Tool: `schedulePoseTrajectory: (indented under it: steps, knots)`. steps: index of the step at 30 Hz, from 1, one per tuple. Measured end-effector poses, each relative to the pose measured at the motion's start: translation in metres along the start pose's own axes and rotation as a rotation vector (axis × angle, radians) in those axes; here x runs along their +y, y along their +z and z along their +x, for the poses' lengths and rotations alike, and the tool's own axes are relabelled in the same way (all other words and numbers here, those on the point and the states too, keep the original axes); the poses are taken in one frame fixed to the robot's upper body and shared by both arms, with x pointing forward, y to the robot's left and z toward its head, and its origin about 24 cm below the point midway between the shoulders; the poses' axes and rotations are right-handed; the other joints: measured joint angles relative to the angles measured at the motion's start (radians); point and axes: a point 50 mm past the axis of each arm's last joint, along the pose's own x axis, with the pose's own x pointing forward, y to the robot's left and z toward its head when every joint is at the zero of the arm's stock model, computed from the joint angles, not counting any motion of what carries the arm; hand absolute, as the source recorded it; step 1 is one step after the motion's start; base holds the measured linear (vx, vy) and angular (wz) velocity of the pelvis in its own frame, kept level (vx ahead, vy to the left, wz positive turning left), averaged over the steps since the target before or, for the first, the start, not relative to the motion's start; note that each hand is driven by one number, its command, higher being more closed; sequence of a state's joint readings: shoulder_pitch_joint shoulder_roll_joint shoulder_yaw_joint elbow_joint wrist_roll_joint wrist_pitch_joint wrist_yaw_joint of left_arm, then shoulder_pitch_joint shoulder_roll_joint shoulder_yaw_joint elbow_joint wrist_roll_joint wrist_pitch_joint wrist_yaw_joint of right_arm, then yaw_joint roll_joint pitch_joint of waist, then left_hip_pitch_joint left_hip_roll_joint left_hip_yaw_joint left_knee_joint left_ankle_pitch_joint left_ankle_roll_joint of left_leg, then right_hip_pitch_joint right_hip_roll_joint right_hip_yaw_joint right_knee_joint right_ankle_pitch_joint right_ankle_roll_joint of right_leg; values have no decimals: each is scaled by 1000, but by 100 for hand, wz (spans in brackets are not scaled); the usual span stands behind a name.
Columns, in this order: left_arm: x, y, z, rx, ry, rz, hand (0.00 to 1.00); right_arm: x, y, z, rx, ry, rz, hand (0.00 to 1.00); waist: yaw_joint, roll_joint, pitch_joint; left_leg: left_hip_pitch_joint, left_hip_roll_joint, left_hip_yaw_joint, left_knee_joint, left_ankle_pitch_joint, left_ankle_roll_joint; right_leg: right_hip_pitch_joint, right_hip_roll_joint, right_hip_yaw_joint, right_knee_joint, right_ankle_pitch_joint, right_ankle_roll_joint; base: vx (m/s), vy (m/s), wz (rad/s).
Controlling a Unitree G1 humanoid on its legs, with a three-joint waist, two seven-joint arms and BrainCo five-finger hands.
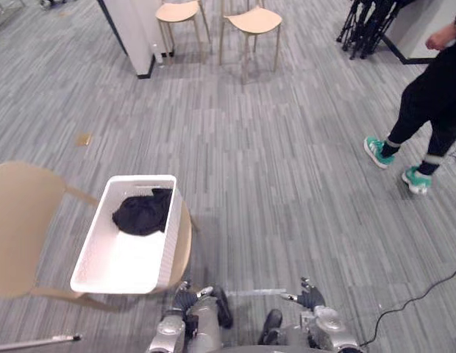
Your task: Pick up the laundry basket with both hands and put the clothes into the washing machine.
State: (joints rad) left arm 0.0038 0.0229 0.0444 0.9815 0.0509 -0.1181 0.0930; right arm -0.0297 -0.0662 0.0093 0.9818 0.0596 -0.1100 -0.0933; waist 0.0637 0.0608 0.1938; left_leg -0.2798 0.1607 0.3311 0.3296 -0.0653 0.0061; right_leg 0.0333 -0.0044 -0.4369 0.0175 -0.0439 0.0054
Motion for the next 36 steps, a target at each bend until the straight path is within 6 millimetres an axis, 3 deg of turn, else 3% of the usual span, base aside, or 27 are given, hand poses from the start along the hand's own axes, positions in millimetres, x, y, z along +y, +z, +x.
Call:
schedulePoseTrajectory:
  steps: [1, 3, 4, 5, 6, 7, 8, 9, 12, 14, 15, 16, 17, 18, 20, 21, 22, 24, 26, 27, 29, 32, 34, 36]
  knots:
    - [1, 3, 1, -8, 3, -3, 0, 0, 2, 1, -5, 0, 0, 0, -2, -22, 0, -6, -26, -16, 7, -26, 39, -5, -22, 2, 18, -20, 29, 373, 231, 26]
    - [5, 6, 2, -16, 9, 2, 0, 0, 1, 1, 2, 1, -3, 0, 5, -47, 0, 19, -57, -22, 21, -72, 56, -28, -85, -1, 147, -93, 97, 463, 276, 43]
    - [4, 4, 2, -2, 8, 6, 0, -2, 0, 1, 8, -3, -10, 0, 2, -56, -2, 62, -93, -31, 14, -106, 65, -65, -150, 18, 338, -131, 134, 424, 220, 39]
    - [4, 2, 2, 6, 9, 7, 0, -2, 1, 2, 7, -2, -18, 0, 1, -55, -1, 87, -105, -32, 8, -111, 71, -93, -182, 31, 438, -134, 138, 431, 209, 61]
    - [4, -3, 0, 17, 3, 20, 0, -1, 2, 2, 5, 2, -33, 0, -4, -62, 0, 157, -147, -65, -12, -130, 89, -159, -268, 50, 710, -86, 136, 332, 157, 64]
    - [5, -4, 0, 18, 0, 30, 0, 1, 1, 2, 7, 7, -35, 0, -11, -64, 1, 181, -160, -87, -14, -140, 98, -180, -293, 57, 794, -63, 135, 432, 128, 108]
    - [3, -5, -1, 22, -9, 44, 0, 5, 1, 2, 7, 19, -36, 0, -26, -66, 1, 211, -174, -137, -15, -152, 109, -188, -306, 55, 875, -89, 121, 465, 44, 154]
    - [1, -6, -2, 24, -14, 48, 0, 8, 3, 2, 1, 28, -36, 0, -27, -58, 3, 253, -182, -222, -37, -154, 111, -211, -285, 53, 889, -160, 87, 469, 4, 158]
    - [-1, -1, 0, 16, -20, 53, 0, 4, 8, 4, -12, 20, -43, 0, -23, -38, 6, 280, -177, -393, -62, -152, 107, -249, -169, 112, 665, -212, 59, 454, -103, 176]
    - [-10, 9, 3, -11, -48, 85, 0, -9, 8, 4, -16, -15, -48, 0, -32, -21, 15, 280, -179, -593, -65, -153, 51, -304, -57, 356, 412, -191, 90, 422, -262, 237]
    - [-12, 10, 3, -16, -54, 89, 0, -10, 7, 4, -11, -19, -46, 0, -32, -23, 14, 280, -183, -623, -64, -153, 36, -306, -48, 396, 358, -163, 97, 366, -304, 280]
    - [-14, 15, 4, -28, -61, 100, 0, -11, 1, 2, 5, -33, -26, 0, -26, -45, 12, 277, -211, -693, -33, -174, -14, -277, -78, 441, 181, -1, 114, 394, -379, 255]
    - [-14, 16, 5, -28, -53, 92, 0, -13, -3, 1, 18, -43, -16, 0, -14, -57, 22, 268, -226, -732, 11, -221, -73, -251, -115, 399, 149, 99, 105, 353, -376, 229]
    - [-17, 15, 4, -27, -49, 70, 0, -15, 1, 3, 11, -47, -15, 0, -5, -35, 20, 247, -205, -744, 33, -224, -78, -247, -102, 365, 149, 109, 95, 368, -395, 182]
    - [-26, 10, 0, -18, -60, 20, 0, -21, 17, 5, -53, -68, -5, 0, 6, -1, 0, 185, -149, -727, 29, -188, -128, -170, -94, 195, 52, 92, 71, 237, -258, 177]
    - [-27, 9, 0, -14, -61, 15, 0, -23, 18, 6, -59, -75, 2, 0, 8, 1, 0, 181, -136, -708, 17, -176, -139, -155, -93, 160, 43, 91, 69, 138, -209, 197]
    - [-27, 7, -1, -9, -59, 9, 0, -25, 21, 7, -66, -86, 16, 0, 8, 0, 0, 167, -106, -623, -10, -145, -146, -120, -97, 77, 40, 81, 55, 104, -174, 184]
    - [-28, 8, -1, -13, -66, 19, 0, -28, 23, 7, -75, -108, 16, 0, 8, -2, 0, 150, -56, -416, -36, -123, -114, -87, -106, -5, 38, 72, 45, 56, -98, 165]
    - [-29, 11, 0, -24, -80, 55, 0, -32, 27, 6, -103, -125, 35, 0, 1, -2, -2, 118, -9, -89, -29, -112, -42, -59, -139, -116, 51, 36, 63, 19, 8, 145]
    - [-29, 11, 0, -24, -80, 58, 0, -35, 26, 6, -99, -136, 44, 0, 1, -7, -1, 114, -4, -47, -19, -110, -34, -55, -150, -137, 62, 31, 70, 10, 86, 112]
    - [-20, 13, 2, -42, -62, 73, 0, -35, 14, 2, -71, -148, 80, 0, 6, -35, -4, 86, -20, -3, 16, -107, -12, -25, -187, -193, 83, -2, 96, 20, 185, 107]
    - [-6, 7, 2, -20, -34, 99, 0, -27, 11, 0, -67, -140, 106, 0, 6, -64, -15, 97, -66, -38, -11, -96, 6, -4, -206, -194, 81, -5, 101, 28, 150, 62]
    - [3, 0, 0, 2, -13, 105, 0, -32, 24, -1, -134, -162, 111, 0, 1, -67, -16, 109, -100, -48, -18, -95, 11, -11, -252, -193, 142, -29, 131, 17, 166, 31]
    - [11, -2, 0, 9, 3, 119, 0, -36, 43, -4, -226, -193, 81, 0, -11, -71, -14, 111, -127, -64, -14, -108, 29, -50, -318, -188, 282, -74, 134, -26, 134, 29]
